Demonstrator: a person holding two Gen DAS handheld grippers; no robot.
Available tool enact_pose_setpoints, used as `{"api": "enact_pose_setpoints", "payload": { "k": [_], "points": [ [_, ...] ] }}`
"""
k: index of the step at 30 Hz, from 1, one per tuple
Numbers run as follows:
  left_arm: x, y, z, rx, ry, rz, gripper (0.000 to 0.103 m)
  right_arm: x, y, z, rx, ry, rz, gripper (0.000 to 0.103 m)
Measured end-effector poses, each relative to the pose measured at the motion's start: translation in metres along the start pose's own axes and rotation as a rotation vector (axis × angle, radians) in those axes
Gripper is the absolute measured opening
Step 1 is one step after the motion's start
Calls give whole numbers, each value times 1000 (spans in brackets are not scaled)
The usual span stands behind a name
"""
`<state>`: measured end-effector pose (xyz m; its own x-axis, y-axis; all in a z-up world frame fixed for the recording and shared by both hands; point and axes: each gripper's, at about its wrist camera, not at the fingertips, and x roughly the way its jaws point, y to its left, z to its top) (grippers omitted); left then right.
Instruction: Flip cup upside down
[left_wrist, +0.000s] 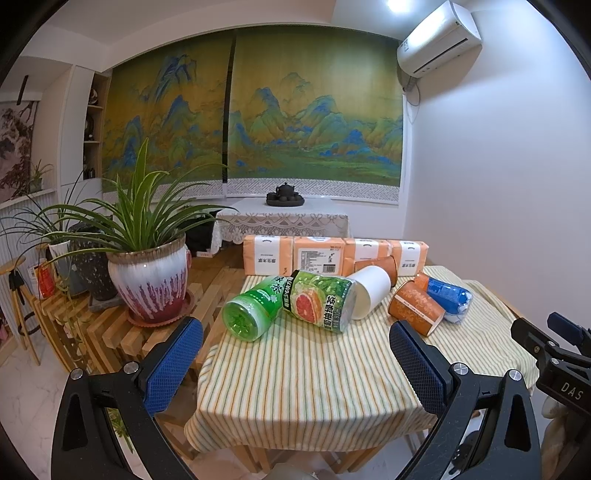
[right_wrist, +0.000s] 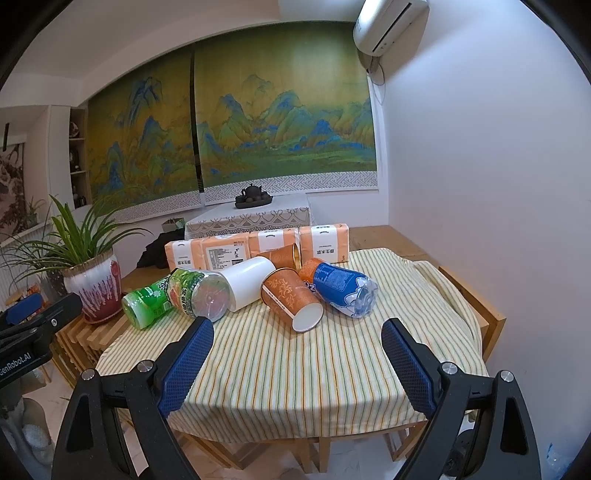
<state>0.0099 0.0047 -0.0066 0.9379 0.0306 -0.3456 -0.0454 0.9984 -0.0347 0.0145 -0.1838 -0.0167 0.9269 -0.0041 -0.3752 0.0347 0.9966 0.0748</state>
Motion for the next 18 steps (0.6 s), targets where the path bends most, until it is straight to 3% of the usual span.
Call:
{"api": "enact_pose_setpoints", "payload": {
  "k": [18],
  "points": [
    [17,1,0,-1,24,-5,102,23,-11,-1,14,35,1,90]
  ]
}}
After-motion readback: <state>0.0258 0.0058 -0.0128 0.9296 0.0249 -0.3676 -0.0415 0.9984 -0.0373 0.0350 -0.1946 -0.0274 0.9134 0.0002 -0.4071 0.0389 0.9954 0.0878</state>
